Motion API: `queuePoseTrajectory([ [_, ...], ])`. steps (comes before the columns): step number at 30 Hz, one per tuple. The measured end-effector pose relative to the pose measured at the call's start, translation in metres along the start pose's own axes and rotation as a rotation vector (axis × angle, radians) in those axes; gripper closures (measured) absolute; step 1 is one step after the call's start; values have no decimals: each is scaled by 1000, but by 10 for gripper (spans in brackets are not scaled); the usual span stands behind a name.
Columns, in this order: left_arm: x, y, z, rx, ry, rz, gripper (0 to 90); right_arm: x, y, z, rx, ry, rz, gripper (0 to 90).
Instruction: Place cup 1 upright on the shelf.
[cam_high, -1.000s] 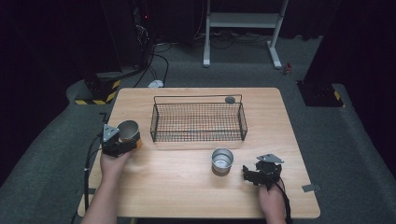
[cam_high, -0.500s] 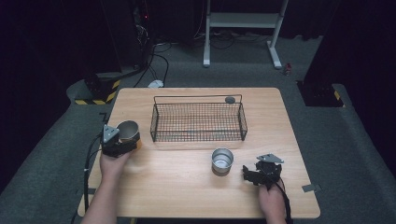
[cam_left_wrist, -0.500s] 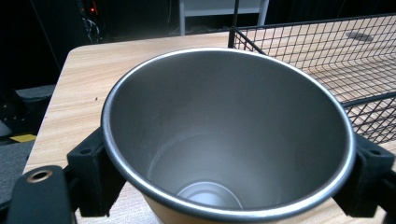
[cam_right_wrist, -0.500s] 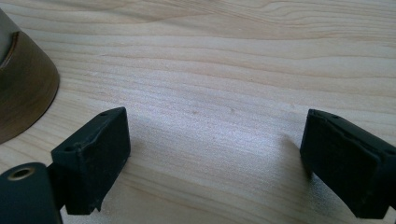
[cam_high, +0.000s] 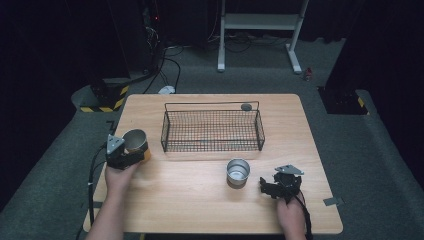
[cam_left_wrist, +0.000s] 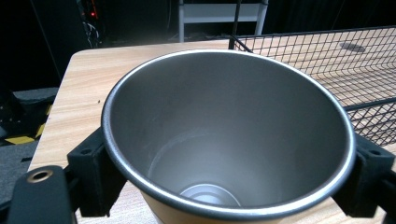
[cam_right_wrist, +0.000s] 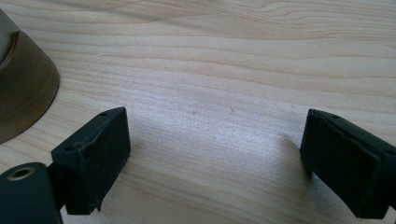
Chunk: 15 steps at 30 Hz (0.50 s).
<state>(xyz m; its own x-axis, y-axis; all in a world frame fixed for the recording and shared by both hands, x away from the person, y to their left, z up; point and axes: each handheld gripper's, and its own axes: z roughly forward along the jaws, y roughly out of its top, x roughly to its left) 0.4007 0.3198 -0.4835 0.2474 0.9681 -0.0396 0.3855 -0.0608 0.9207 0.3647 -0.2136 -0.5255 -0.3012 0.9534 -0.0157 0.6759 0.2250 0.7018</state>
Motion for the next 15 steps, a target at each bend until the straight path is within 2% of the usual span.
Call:
queuePoseTrajectory([
  [15,-9,4,-5,-13,-15,19,141,1,0,0,3,1,4,87],
])
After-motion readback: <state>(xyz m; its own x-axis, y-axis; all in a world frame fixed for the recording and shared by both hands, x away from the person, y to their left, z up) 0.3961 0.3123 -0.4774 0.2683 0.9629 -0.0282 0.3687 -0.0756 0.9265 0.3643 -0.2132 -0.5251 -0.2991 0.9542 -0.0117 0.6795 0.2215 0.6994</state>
